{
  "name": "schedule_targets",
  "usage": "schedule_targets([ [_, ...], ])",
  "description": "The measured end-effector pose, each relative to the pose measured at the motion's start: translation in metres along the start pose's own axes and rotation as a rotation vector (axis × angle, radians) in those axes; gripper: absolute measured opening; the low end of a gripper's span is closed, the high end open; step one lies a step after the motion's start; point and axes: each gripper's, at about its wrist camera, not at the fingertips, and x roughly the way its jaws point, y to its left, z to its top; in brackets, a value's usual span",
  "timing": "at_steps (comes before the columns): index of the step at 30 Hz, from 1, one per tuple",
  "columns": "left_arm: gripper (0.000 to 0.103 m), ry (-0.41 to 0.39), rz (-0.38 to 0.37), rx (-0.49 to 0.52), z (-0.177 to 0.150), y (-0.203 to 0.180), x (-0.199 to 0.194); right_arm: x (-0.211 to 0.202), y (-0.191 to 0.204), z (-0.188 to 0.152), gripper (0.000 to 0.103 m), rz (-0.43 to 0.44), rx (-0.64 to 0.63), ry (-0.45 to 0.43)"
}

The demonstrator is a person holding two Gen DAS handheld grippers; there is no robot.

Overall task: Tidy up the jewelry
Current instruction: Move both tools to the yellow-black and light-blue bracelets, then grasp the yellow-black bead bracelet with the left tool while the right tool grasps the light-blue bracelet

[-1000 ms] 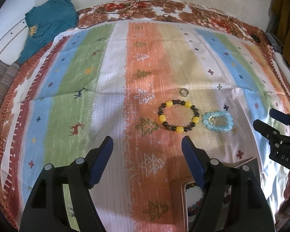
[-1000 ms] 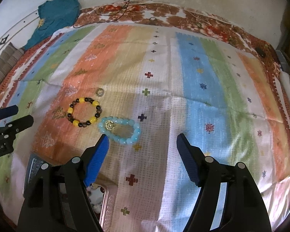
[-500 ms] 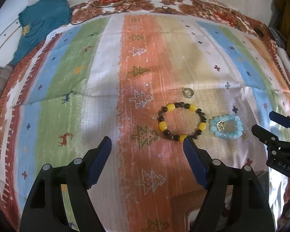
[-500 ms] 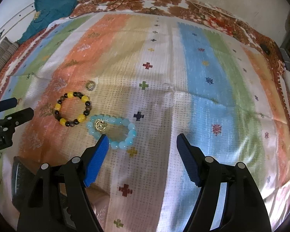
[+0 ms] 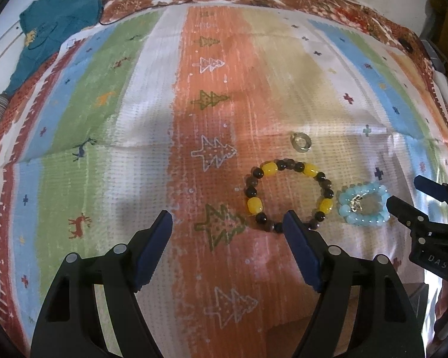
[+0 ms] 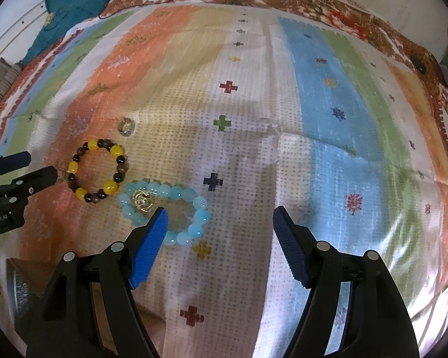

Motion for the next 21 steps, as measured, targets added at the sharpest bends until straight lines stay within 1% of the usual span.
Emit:
schedule_targets([
  [4, 0.075, 0.011, 0.005, 0.021, 0.004, -0.003, 0.009, 0.009, 0.002, 0.003, 0.072, -0.005, -0.005, 0.018],
  [10, 0.074, 0.020, -0.015, 0.023, 0.009, -0.006, 0.019, 0.021, 0.010, 0.003, 0.072, -0.026, -0.048, 0.033],
  [13, 0.066, 0.043, -0.019, 0.069, 0.009, -0.014, 0.028, 0.022, 0.012, 0.004, 0.072, -0.041, -0.053, 0.032],
  [16, 0.059, 0.038, 0.009, 0.102, 0.007, -0.017, 0.032, 0.022, 0.013, 0.004, 0.071, -0.046, -0.069, 0.032],
  [17, 0.053, 0.036, 0.013, 0.099, 0.007, -0.016, 0.032, 0.023, 0.012, 0.003, 0.069, -0.032, -0.070, 0.033],
  [18, 0.049, 0.034, 0.015, 0.099, 0.007, -0.016, 0.032, 0.022, 0.012, 0.003, 0.063, -0.027, -0.069, 0.033],
  [19, 0.037, 0.033, 0.017, 0.100, 0.007, -0.016, 0.032, 0.021, 0.012, 0.003, 0.054, -0.026, -0.068, 0.031],
  [20, 0.025, 0.034, 0.017, 0.100, 0.007, -0.015, 0.031, 0.021, 0.013, 0.003, 0.050, -0.025, -0.069, 0.031],
  [21, 0.018, 0.037, 0.019, 0.101, 0.007, -0.015, 0.031, 0.021, 0.013, 0.003, 0.041, -0.024, -0.070, 0.031],
])
